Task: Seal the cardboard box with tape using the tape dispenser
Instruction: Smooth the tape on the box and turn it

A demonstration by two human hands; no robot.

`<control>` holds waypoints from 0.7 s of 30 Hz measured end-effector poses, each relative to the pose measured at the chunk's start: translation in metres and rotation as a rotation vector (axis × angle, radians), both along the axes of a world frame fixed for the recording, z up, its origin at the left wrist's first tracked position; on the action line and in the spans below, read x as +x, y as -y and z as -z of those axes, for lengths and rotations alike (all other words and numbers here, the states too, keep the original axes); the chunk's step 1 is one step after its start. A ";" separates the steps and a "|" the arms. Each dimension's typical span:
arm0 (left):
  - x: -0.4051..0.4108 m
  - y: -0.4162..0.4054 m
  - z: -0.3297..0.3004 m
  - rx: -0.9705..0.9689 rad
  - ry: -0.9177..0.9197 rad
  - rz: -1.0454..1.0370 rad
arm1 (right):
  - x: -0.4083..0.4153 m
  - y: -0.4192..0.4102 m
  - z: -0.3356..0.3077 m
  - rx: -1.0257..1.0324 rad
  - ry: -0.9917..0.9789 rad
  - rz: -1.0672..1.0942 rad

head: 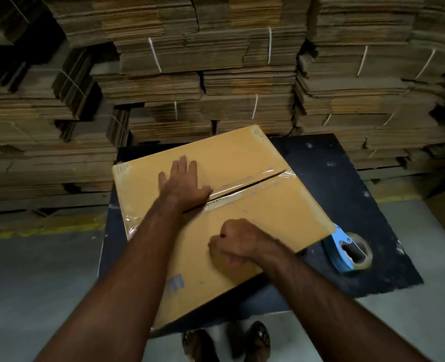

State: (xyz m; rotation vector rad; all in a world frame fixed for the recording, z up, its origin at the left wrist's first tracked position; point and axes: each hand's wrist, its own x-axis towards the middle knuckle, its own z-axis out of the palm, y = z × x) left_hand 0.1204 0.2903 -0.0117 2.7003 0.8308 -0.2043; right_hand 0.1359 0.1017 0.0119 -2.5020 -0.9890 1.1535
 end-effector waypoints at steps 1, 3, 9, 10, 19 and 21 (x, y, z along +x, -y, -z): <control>-0.011 0.008 0.005 0.017 0.035 0.025 | 0.004 -0.005 -0.001 0.004 0.016 0.004; -0.034 0.023 0.015 0.038 0.146 0.022 | 0.012 -0.012 -0.001 0.019 0.100 -0.008; -0.079 0.075 0.003 -0.021 0.200 0.105 | 0.057 -0.018 -0.007 0.143 0.477 0.115; -0.082 0.091 -0.001 -0.023 0.151 0.182 | 0.068 -0.020 -0.007 0.157 0.523 0.135; -0.070 0.131 -0.006 0.113 -0.250 0.458 | 0.129 -0.010 0.030 0.045 0.695 0.122; -0.077 0.107 -0.012 0.177 -0.328 0.420 | 0.128 -0.018 0.031 0.139 0.717 0.022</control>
